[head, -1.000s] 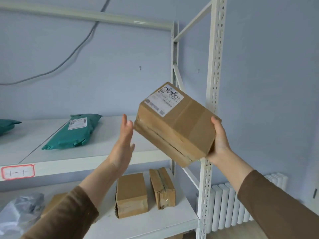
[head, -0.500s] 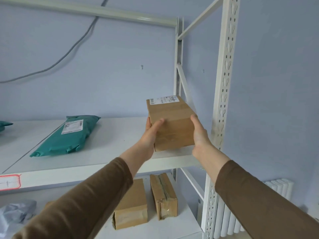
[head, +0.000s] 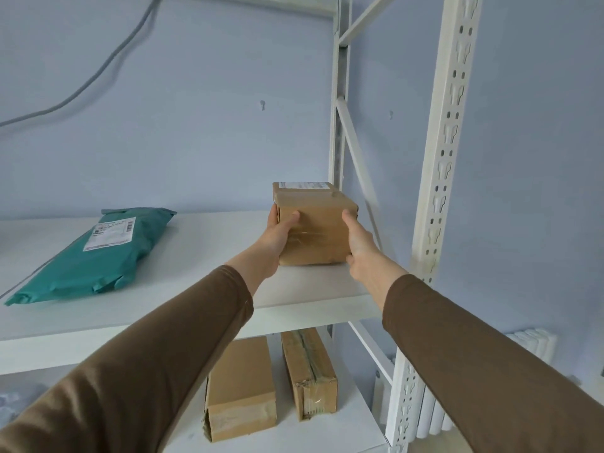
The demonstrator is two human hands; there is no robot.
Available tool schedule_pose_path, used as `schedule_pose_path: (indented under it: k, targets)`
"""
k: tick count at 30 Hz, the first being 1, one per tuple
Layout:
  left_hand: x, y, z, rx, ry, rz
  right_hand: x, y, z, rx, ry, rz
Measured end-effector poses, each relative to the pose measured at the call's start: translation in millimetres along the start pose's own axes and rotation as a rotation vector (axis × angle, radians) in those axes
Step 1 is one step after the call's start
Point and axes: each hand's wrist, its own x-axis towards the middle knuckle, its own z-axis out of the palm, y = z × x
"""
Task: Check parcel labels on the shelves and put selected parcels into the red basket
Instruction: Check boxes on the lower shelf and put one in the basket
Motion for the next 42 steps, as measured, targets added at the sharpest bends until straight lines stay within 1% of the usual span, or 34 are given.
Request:
schedule_pose_path:
  k: [4, 6, 9, 12, 15, 18, 20, 22, 28, 32, 36, 39, 42]
  targets:
    - [-11, -7, 2, 0.054, 0.009, -0.051, -5, 12, -8, -0.062, -0.04, -0.029]
    - [-28, -6, 5, 0.08, 0.05, -0.028, -21, 18, -16, -0.141, -0.022, -0.131]
    - [-68, -12, 9, 0.173, 0.084, 0.149, -58, 31, -29, -0.264, 0.051, -0.436]
    - [-113, -28, 13, 0.281, 0.074, 0.34, -89, 61, -45, -0.345, 0.047, -0.736]
    - [-154, -58, 15, 0.409, 0.081, 0.52, -112, 100, -66, -0.429, 0.023, -0.879]
    - [-188, -104, 10, 0.512, 0.097, 0.574, -126, 137, -84, -0.473, 0.004, -0.918]
    - [-200, -137, 4, 0.553, 0.094, 0.545, -125, 166, -94, -0.492, -0.014, -0.863]
    - [-201, -170, -4, 0.553, 0.112, 0.443, -118, 193, -102, -0.513, -0.028, -0.77]
    - [-159, -228, -20, 0.356, 0.218, -0.088, -63, 252, -102, -0.597, -0.048, -0.347]
    - [-121, -246, -16, 0.256, 0.161, -0.336, -20, 278, -88, -0.621, -0.048, -0.069]
    - [-80, -276, -12, 0.076, 0.102, -0.6, 18, 302, -73, -0.594, -0.047, 0.159]
    - [-54, -306, -14, 0.001, 0.101, -0.726, 39, 315, -69, -0.583, -0.025, 0.237]
    - [-35, -332, -17, -0.005, 0.122, -0.767, 56, 327, -68, -0.515, -0.021, 0.293]
